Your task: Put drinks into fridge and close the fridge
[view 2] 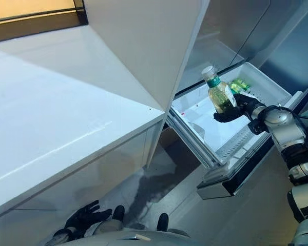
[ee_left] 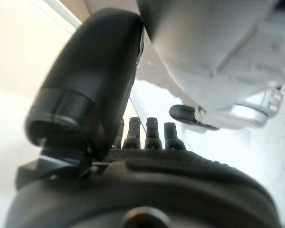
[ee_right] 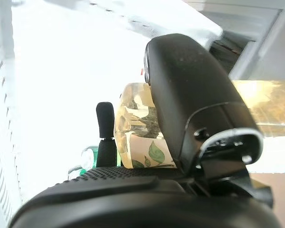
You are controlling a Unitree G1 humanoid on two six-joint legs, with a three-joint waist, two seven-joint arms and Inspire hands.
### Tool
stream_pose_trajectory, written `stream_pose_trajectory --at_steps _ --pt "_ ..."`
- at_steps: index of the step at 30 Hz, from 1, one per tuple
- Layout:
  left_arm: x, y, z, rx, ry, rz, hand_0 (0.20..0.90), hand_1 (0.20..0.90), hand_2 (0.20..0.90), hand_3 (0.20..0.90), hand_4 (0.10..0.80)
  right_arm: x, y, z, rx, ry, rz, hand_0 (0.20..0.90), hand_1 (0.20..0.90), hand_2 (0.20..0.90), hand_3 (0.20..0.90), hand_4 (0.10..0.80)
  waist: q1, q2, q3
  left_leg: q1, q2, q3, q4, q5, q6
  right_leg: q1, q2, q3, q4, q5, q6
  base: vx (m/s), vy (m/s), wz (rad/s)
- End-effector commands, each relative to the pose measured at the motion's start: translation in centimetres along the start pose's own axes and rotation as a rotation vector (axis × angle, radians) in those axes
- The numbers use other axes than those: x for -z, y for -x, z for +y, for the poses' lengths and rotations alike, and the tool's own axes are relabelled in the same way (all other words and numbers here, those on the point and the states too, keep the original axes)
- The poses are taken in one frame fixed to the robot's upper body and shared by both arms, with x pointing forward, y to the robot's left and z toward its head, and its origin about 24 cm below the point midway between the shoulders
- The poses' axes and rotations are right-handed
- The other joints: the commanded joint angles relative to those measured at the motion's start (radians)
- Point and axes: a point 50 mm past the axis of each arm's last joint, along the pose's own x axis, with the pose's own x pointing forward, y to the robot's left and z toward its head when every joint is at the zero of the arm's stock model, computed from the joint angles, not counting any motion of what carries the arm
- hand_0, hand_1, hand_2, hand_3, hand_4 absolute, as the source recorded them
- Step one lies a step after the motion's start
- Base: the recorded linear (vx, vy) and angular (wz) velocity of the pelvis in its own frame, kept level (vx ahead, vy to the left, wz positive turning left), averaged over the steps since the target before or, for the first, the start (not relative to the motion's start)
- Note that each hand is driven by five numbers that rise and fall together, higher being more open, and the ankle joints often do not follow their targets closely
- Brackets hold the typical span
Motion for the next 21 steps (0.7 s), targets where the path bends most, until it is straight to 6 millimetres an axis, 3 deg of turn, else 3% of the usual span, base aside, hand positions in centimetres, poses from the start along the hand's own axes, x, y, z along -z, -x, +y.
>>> stream_pose_trajectory --at_steps 1,12,21 --pt "-0.4 0.1 0.8 -0.007 -0.055 0.016 0.9 0.9 0.9 0.9 0.8 -8.1 2.9 -7.4 0.219 0.064 -0.183 0.3 0.3 0.3 0.2 0.1 0.026 0.03 0.01 -0.045 -0.036 0.025 0.029 -0.1 0.051 -0.023 0.069 -0.046 0.021 -0.007 0.01 -0.058 -0.008 0.09" --pt "-3.3 -0.5 0.7 -0.005 -0.039 -0.059 0.9 0.9 0.9 0.9 0.8 -2.2 1.4 -6.8 0.114 -0.003 0.154 0.3 0.3 0.3 0.2 0.1 0.062 0.047 0.095 -0.115 -0.042 -0.003 0.043 -0.079 0.05 -0.077 0.065 -0.068 0.043 -0.005 -0.003 -0.055 -0.008 0.09" --pt "-4.7 -0.9 -0.1 0.004 -0.033 -0.094 0.9 0.9 0.9 0.9 0.8 -0.8 1.1 -6.4 0.082 0.013 0.292 0.3 0.3 0.3 0.2 0.1 0.085 0.061 0.132 -0.144 -0.05 -0.018 0.041 -0.065 0.046 -0.104 0.058 -0.089 0.051 -0.001 -0.007 -0.019 -0.004 0.01"
